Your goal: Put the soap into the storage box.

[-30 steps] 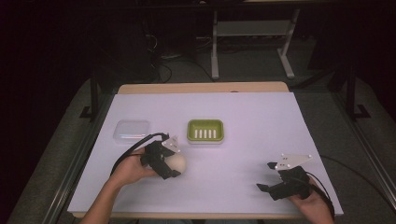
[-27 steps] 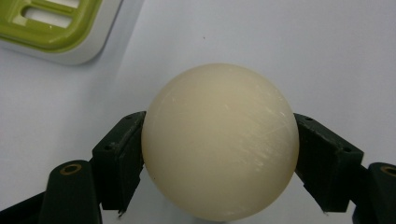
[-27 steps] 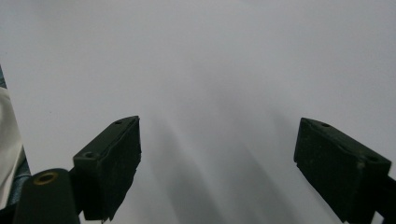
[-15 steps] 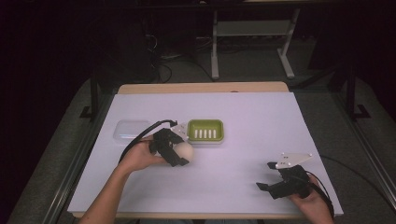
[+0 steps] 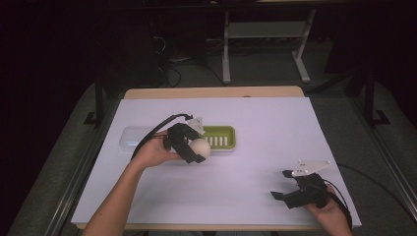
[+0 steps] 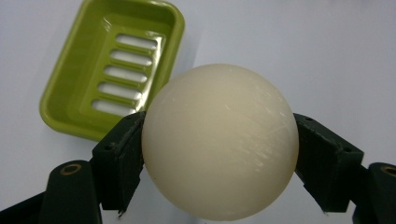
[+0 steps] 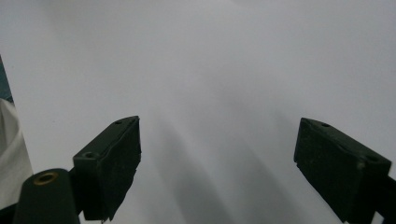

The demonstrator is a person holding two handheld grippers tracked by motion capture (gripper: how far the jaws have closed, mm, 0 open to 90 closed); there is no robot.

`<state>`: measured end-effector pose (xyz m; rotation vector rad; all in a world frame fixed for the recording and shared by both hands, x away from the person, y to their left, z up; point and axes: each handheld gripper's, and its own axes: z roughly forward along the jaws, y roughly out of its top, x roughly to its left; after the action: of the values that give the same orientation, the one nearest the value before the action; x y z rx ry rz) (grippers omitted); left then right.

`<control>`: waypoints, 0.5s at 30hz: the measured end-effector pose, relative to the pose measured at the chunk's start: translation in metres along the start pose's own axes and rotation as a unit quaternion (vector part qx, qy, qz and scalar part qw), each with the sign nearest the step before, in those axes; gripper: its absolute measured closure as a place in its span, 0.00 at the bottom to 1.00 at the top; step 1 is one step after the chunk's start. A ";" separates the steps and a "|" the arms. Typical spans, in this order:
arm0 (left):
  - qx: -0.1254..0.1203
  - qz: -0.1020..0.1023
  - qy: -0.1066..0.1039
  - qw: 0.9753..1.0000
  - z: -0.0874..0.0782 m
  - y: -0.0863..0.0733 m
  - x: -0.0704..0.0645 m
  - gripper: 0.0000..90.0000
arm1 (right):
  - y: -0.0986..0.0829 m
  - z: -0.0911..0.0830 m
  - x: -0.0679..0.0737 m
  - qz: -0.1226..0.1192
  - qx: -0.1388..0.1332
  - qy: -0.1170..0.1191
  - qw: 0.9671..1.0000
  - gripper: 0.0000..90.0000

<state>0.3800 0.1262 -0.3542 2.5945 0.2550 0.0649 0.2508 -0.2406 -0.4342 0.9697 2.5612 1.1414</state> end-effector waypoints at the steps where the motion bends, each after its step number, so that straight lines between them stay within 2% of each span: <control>1: -0.001 -0.001 0.000 1.000 0.001 0.001 0.002 0.27 | 0.000 0.000 0.000 0.000 0.000 0.000 1.000 0.16; 3: 0.000 -0.001 0.000 1.000 0.005 0.006 0.009 0.27 | 0.000 0.001 -0.001 0.001 0.003 0.004 1.000 0.16; 7: 0.003 0.001 0.001 1.000 0.007 0.011 0.015 0.27 | 0.000 0.002 -0.001 -0.002 0.005 0.002 1.000 0.16; 15: 0.008 0.005 0.005 1.000 0.013 0.028 0.028 0.26 | -0.004 -0.003 -0.003 0.003 -0.004 -0.003 1.000 0.16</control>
<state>0.4133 0.1017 -0.3517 2.6121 0.2467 0.0801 0.2501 -0.2459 -0.4356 0.9780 2.5494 1.1478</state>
